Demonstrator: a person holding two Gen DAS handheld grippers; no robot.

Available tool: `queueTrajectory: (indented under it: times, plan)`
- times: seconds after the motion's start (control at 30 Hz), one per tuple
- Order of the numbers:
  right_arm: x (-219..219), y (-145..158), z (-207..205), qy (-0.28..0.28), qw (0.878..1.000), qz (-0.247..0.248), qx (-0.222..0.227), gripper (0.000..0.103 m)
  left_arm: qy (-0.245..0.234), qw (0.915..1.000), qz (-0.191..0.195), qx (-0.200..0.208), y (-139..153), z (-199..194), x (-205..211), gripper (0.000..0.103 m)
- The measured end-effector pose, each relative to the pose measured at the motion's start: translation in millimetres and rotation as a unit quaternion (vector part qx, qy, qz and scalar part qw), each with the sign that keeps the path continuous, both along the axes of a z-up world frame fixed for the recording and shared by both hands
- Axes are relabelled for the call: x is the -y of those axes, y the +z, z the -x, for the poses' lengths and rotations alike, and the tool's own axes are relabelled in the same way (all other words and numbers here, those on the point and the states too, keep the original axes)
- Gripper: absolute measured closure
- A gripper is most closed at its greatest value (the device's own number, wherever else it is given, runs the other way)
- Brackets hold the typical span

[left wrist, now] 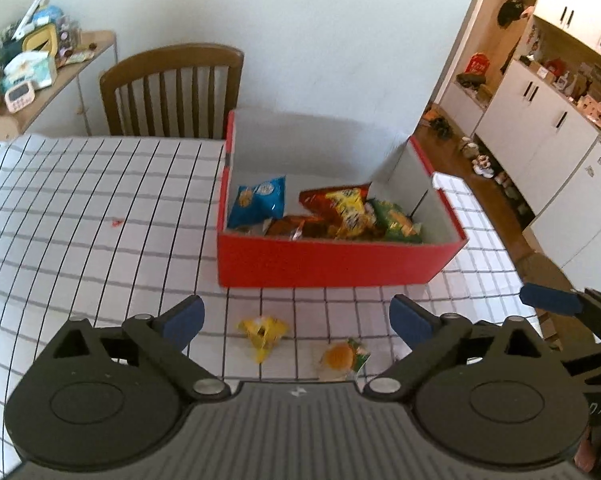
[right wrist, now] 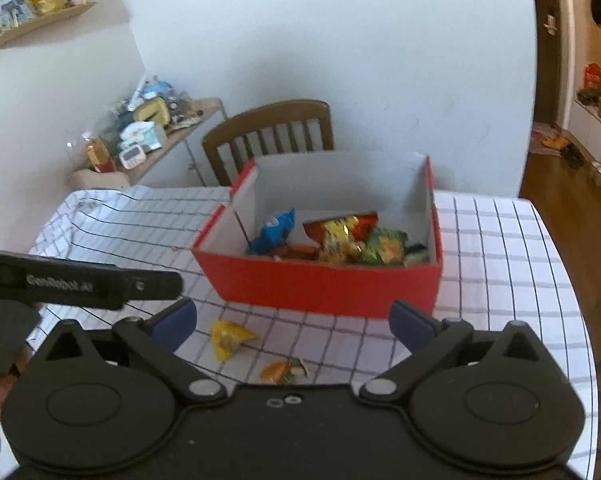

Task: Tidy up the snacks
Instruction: 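Withdraw both tools from the box toward the remaining snacks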

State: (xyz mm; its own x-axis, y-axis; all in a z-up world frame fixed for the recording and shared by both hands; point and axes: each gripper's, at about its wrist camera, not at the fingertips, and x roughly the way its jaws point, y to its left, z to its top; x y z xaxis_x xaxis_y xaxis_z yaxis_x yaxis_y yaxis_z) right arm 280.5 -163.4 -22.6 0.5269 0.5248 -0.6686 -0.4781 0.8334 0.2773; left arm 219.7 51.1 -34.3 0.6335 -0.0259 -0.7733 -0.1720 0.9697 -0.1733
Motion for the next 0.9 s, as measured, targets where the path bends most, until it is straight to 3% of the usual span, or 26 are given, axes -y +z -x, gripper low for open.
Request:
queueTrajectory:
  times: [0.63, 0.9]
  plan:
    - [4.0, -86.7, 9.3, -0.012, 0.997, 0.058, -0.057, 0.000, 0.031, 0.9962, -0.008, -0.081, -79.9, -19.2, -9.1, 0.003]
    - [-1.4, -116.0, 2.6, -0.007, 0.994, 0.077, -0.082, 0.006, 0.029, 0.9949, -0.021, -0.094, -101.0, -36.6, -7.1, 0.004]
